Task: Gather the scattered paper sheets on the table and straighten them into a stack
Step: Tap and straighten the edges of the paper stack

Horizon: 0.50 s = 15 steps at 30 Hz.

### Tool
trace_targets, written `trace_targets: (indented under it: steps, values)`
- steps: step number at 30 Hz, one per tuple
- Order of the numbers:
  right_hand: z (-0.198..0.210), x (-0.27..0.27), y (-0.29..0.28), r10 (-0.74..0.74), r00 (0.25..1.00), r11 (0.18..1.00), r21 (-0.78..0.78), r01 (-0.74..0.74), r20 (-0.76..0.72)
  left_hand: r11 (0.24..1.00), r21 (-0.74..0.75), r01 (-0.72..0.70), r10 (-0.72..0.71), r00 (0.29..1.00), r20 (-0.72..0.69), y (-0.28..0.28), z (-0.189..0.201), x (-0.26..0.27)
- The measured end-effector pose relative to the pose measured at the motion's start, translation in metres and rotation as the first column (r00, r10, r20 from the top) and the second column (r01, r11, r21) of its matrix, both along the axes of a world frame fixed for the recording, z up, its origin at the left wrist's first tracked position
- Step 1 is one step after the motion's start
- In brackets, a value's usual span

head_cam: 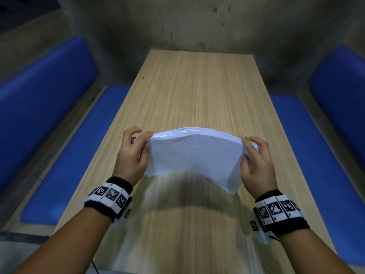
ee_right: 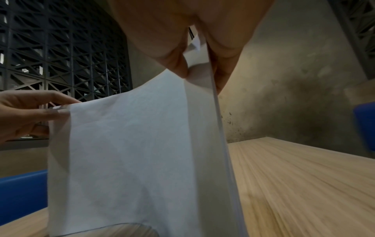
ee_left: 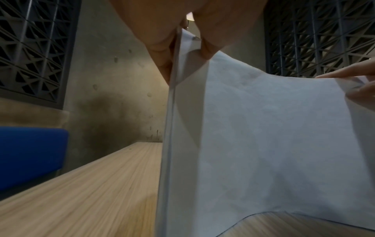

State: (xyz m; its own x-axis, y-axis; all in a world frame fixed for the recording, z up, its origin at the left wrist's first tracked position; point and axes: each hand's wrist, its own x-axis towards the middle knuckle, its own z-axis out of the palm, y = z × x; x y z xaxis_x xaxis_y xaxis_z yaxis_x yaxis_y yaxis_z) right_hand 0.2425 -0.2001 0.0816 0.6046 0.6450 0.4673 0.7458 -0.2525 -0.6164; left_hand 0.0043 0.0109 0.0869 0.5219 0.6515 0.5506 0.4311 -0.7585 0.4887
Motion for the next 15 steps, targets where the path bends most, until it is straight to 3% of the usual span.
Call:
trace_targets:
  steps: [7,11,13,15]
  values:
    - [-0.0012,0.0012,0.0030,-0.013,1.000,0.999,0.051,0.014,-0.012,0.994,0.029,0.103,-0.103,0.995,-0.007,0.0069,-0.0018,-0.0039]
    - [-0.0006,0.0010,0.0045,-0.052,0.996,0.992,0.111,0.061,-0.076,0.995,0.041,0.090,-0.091,0.996,0.021,0.0096,-0.0040,-0.0062]
    - [-0.0003,0.0024,0.0050,-0.065,0.965,0.988,0.120,0.098,-0.254,0.998,0.003,0.058,-0.058,0.995,0.083,0.0106,-0.0053,-0.0051]
    - [-0.0014,0.0036,0.0075,-0.018,0.807,0.969,0.188,0.159,-0.590,0.972,-0.232,0.022,0.026,0.979,0.200,0.0114,-0.0095,-0.0021]
